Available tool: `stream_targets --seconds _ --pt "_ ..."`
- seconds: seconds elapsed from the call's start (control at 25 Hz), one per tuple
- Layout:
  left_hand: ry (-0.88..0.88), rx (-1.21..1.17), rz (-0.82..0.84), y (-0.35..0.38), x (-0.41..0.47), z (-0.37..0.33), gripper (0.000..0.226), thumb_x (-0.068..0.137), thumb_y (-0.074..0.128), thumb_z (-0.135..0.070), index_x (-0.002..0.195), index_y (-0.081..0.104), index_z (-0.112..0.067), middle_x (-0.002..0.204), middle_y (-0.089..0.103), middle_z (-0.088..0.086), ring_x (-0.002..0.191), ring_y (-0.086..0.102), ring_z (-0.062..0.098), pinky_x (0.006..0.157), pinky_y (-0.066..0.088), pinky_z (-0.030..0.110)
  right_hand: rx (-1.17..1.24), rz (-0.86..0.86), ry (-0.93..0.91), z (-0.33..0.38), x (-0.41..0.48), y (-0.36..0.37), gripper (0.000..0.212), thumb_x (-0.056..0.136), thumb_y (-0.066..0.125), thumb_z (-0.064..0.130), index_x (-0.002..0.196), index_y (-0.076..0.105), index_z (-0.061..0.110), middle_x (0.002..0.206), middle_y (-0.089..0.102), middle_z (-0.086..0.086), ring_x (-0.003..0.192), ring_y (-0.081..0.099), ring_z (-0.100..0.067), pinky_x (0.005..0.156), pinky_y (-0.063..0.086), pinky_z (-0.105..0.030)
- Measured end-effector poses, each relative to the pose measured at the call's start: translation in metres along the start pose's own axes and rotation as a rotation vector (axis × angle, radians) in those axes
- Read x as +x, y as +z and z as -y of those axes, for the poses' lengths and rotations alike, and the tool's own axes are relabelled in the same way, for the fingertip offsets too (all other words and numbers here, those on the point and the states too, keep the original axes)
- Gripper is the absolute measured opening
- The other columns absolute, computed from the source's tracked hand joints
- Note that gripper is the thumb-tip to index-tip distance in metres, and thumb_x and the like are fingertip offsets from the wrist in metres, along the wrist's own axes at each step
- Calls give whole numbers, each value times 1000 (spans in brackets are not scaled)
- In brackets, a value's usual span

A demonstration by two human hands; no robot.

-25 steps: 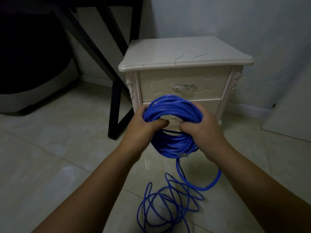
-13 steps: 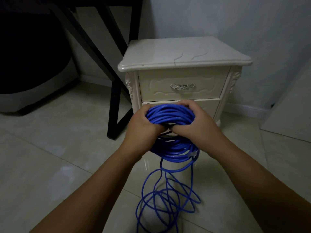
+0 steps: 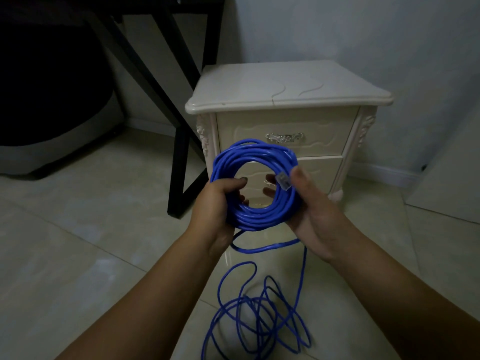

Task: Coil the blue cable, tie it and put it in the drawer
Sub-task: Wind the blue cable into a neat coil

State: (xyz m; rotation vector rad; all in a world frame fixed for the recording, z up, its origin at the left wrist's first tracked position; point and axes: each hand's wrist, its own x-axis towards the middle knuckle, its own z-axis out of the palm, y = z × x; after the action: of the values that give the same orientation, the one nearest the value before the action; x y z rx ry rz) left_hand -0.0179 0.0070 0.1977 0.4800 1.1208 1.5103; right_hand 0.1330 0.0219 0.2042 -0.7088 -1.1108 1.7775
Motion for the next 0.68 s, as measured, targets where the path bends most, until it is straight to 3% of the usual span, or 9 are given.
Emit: stream_targets --seconds 0.08,0.16,0.28,0.36,0.44,0.52,0.6,0.68 --pt "-4 1 -12 -1 -1 3 27 77 63 -3 103 58 -8 64 52 2 61 53 18 70 49 38 -62 -54 8 -5 2 0 80 57 84 27 129 50 28 98 72 7 97 69 -13 81 56 -27" --pt "-5 19 -1 -3 -2 7 30 77 64 -4 106 61 -8 70 53 4 72 54 24 75 49 43 -144 -130 15 -10 5 -2 65 64 80 8 123 54 19 94 68 -2 88 69 -18 79 53 -31" --pt "2 147 98 -1 -10 9 29 81 63 -5 108 59 -12 77 54 6 79 55 27 74 49 41 -221 -275 10 -14 8 -9 32 74 66 -3 103 58 6 66 60 -4 66 60 -22 73 48 -38" --pt "22 298 180 1 -15 3 31 82 65 -8 112 58 -15 82 59 5 83 59 25 76 50 38 -215 -339 9 -10 10 -11 28 77 59 -9 100 58 5 61 55 -3 60 56 -22 65 46 -37" --pt "100 451 202 0 -16 -8 36 81 68 -10 114 58 -20 91 65 1 87 64 20 79 50 34 -357 -322 -48 -3 9 -9 27 77 59 -10 92 59 13 67 56 -5 63 55 -24 64 47 -37" --pt "232 682 259 -5 -15 -19 52 78 72 -9 123 53 -27 103 65 -5 90 67 11 80 52 26 -684 -259 -131 4 4 -5 37 79 61 -5 89 57 31 80 63 -2 71 61 -20 68 50 -33" --pt "339 1025 400 -9 -15 -22 62 75 75 -11 127 49 -33 108 62 -9 91 65 1 76 54 19 -970 -125 -194 4 -2 -2 46 77 64 -2 96 54 39 90 65 6 80 63 -10 70 52 -27" --pt "383 1253 457 -11 -16 -17 59 73 77 -13 121 50 -33 103 62 -11 87 63 -2 73 54 16 -1098 -35 -207 -2 -5 -1 58 72 65 -3 109 55 40 99 64 9 88 63 -8 77 54 -29"
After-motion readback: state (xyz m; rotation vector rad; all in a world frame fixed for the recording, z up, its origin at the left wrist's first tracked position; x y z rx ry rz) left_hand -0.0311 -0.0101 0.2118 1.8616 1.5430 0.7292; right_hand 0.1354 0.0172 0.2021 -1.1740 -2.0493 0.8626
